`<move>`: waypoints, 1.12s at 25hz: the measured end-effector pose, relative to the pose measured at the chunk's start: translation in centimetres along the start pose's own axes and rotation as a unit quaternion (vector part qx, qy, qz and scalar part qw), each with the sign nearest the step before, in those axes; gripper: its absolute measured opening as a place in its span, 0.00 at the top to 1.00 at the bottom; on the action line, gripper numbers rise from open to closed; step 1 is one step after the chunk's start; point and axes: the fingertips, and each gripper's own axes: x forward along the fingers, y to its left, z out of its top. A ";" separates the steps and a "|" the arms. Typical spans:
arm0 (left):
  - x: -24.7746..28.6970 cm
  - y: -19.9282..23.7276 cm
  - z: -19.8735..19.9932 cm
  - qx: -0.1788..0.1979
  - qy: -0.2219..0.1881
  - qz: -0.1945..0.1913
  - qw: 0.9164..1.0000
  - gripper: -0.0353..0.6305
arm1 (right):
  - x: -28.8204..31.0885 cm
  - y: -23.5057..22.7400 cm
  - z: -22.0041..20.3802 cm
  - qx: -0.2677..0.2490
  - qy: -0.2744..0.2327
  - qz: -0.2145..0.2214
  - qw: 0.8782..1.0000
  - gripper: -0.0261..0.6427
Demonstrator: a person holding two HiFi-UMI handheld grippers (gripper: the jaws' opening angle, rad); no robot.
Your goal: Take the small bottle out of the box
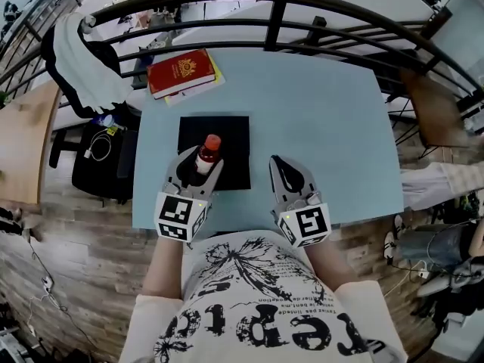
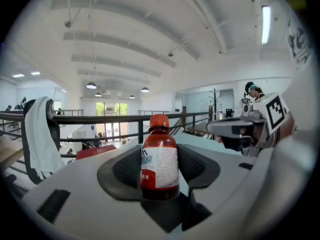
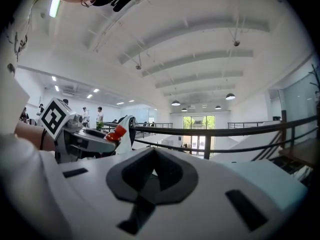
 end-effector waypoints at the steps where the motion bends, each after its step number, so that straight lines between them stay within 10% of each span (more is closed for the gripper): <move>1: -0.5 0.2 1.0 0.001 -0.022 0.006 1.000 0.60 | 0.1 0.1 0.3 -0.003 -0.002 0.003 1.000 0.95; 10: -4.1 1.8 5.4 0.003 -0.128 0.043 0.991 0.60 | 1.0 1.7 1.2 -0.021 -0.006 0.028 0.999 0.95; 28: -3.9 2.2 4.4 0.008 -0.107 0.042 0.993 0.60 | 2.1 2.7 1.5 -0.028 -0.011 0.047 0.998 0.95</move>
